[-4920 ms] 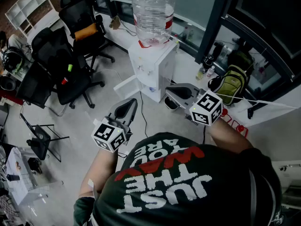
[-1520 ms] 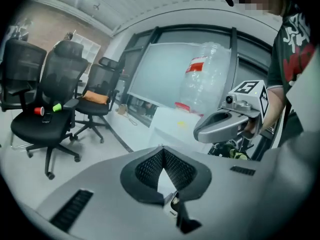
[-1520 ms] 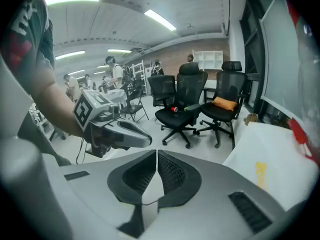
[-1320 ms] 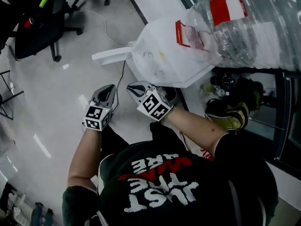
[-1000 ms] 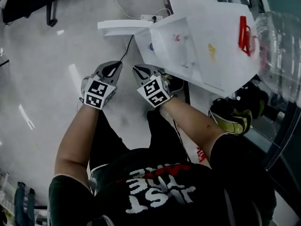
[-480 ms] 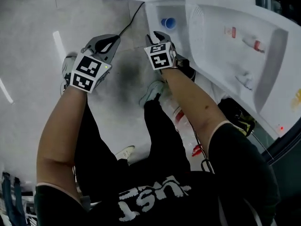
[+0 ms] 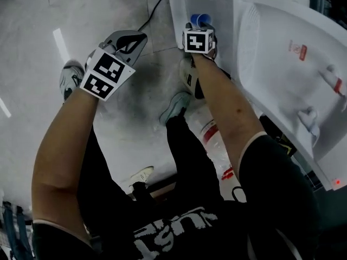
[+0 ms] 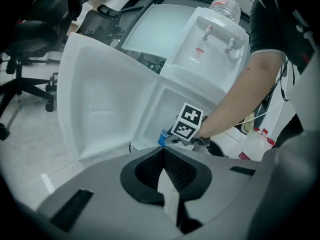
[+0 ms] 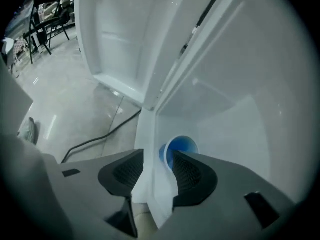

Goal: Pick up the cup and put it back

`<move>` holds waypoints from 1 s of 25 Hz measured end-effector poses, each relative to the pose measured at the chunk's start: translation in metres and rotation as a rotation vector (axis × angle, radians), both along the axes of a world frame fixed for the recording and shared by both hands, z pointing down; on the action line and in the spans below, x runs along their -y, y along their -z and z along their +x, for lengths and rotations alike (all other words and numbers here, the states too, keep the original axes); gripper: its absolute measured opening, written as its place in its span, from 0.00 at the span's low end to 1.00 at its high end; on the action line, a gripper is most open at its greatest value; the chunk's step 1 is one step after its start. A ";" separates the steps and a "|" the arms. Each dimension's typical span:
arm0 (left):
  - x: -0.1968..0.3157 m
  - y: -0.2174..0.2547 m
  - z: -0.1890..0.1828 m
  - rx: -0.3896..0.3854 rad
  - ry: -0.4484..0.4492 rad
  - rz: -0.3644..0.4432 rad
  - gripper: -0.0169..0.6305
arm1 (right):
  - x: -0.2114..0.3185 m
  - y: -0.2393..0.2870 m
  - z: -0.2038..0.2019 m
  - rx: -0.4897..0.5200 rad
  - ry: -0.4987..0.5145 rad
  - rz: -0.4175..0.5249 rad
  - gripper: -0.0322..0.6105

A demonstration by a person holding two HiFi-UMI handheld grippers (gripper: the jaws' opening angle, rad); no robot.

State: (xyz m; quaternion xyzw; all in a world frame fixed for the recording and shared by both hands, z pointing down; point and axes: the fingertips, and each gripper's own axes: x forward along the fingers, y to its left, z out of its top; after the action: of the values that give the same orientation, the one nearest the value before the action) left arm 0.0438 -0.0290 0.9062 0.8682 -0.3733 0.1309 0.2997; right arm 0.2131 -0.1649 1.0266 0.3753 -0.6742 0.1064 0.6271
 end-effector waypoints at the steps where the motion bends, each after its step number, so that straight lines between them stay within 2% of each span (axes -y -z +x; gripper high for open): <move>1: 0.003 -0.005 0.004 0.005 -0.008 -0.004 0.04 | 0.004 -0.005 0.004 -0.009 0.002 -0.001 0.33; 8: 0.019 -0.016 0.019 -0.007 -0.020 -0.008 0.04 | 0.019 -0.031 0.025 -0.078 0.040 -0.004 0.32; 10: 0.022 -0.017 0.017 -0.006 -0.014 -0.008 0.04 | 0.021 -0.034 0.025 -0.103 0.062 0.005 0.17; 11: 0.023 -0.018 0.015 -0.002 -0.010 -0.010 0.04 | 0.020 -0.036 0.024 -0.106 0.070 0.000 0.13; 13: 0.023 -0.017 0.011 0.002 0.005 -0.017 0.04 | 0.014 -0.034 0.017 -0.086 0.077 -0.019 0.13; 18: 0.012 0.007 -0.002 -0.005 0.042 -0.028 0.04 | -0.026 -0.006 -0.011 -0.038 0.133 -0.093 0.13; 25: -0.021 0.082 -0.020 -0.002 0.104 -0.053 0.04 | -0.095 0.069 -0.068 0.043 0.251 -0.195 0.13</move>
State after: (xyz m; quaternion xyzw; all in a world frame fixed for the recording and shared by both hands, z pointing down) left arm 0.0236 -0.0077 0.8242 0.8396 -0.4140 0.1239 0.3293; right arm 0.1455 -0.0697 0.9580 0.2231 -0.7155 0.1000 0.6545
